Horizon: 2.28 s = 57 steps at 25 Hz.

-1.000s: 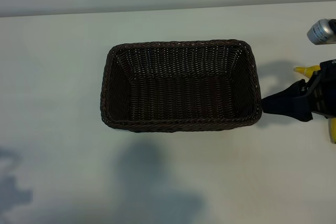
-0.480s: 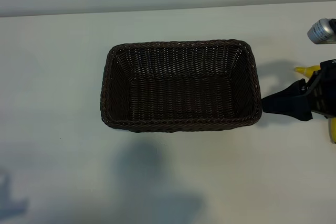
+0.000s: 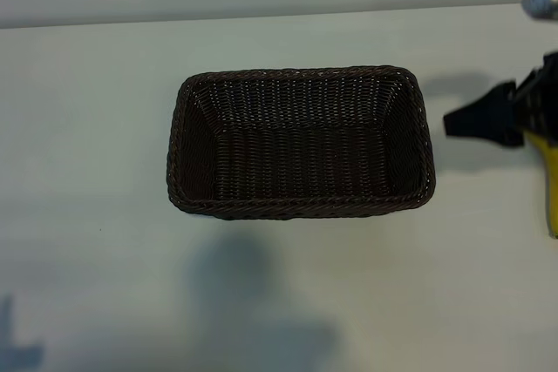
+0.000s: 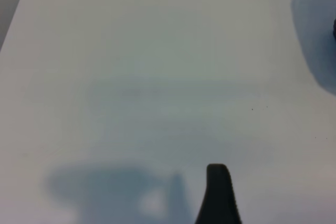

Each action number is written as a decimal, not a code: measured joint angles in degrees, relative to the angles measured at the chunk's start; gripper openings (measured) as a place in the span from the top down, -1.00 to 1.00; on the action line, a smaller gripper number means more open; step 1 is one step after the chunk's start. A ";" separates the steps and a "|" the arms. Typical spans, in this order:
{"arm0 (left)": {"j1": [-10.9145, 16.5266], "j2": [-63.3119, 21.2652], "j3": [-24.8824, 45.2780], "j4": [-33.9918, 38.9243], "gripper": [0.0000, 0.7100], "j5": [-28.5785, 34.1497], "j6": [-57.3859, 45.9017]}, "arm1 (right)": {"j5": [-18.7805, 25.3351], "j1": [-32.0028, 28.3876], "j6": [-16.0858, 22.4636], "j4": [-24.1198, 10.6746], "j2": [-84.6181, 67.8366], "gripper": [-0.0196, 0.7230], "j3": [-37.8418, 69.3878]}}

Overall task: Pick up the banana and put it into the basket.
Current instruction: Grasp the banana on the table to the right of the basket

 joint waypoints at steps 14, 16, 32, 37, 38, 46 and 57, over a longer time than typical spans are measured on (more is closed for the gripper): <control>0.00 0.00 0.00 0.11 -0.60 0.00 -0.14 | 3.53 0.00 29.06 -34.63 11.14 -0.57 -15.29; 0.00 0.00 0.00 0.11 -0.60 0.00 -0.14 | 3.71 0.00 32.42 -40.14 12.24 -0.57 -15.57; 0.00 0.00 0.00 0.11 -0.60 0.00 -0.09 | 1.93 0.00 36.20 -48.64 23.94 -0.57 -15.92; 0.00 0.00 0.00 0.11 -0.60 0.00 -0.09 | 0.43 -0.34 36.20 -50.52 26.26 -0.57 -15.92; 0.00 0.00 0.00 0.11 -0.60 0.00 -0.09 | 0.43 -0.71 36.20 -50.61 26.62 -0.57 -15.92; 0.00 0.00 0.00 0.11 -0.60 0.00 -0.09 | 0.29 -4.67 35.21 -49.51 27.17 -0.57 -15.94; 0.00 0.00 0.04 0.11 -0.60 0.00 0.06 | -1.02 -4.66 34.76 -48.57 27.76 -0.57 -15.94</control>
